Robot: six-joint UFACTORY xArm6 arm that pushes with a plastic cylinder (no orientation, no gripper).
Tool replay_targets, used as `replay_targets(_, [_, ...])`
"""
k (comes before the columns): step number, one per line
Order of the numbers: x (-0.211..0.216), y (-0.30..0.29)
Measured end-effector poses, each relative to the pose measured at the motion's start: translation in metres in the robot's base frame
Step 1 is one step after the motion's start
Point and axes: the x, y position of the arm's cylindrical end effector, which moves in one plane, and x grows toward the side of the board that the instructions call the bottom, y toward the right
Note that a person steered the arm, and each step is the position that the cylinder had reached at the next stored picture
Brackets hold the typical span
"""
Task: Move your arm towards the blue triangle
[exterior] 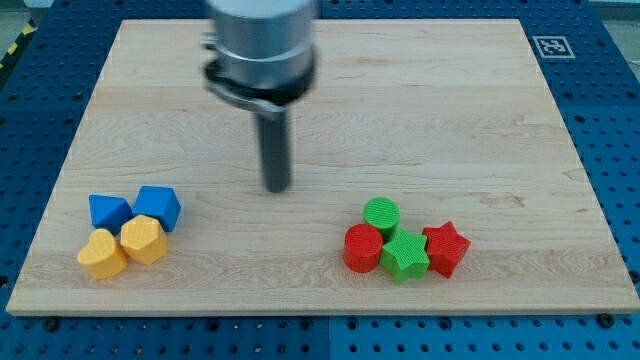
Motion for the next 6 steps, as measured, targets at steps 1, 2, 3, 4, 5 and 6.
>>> replay_targets(1, [-0.016, -0.093])
replay_targets(2, [-0.023, -0.179])
replay_targets(3, [-0.015, -0.218])
replay_targets(4, [0.021, -0.218])
replay_targets(5, [0.030, -0.208])
replay_targets(6, [0.038, -0.181])
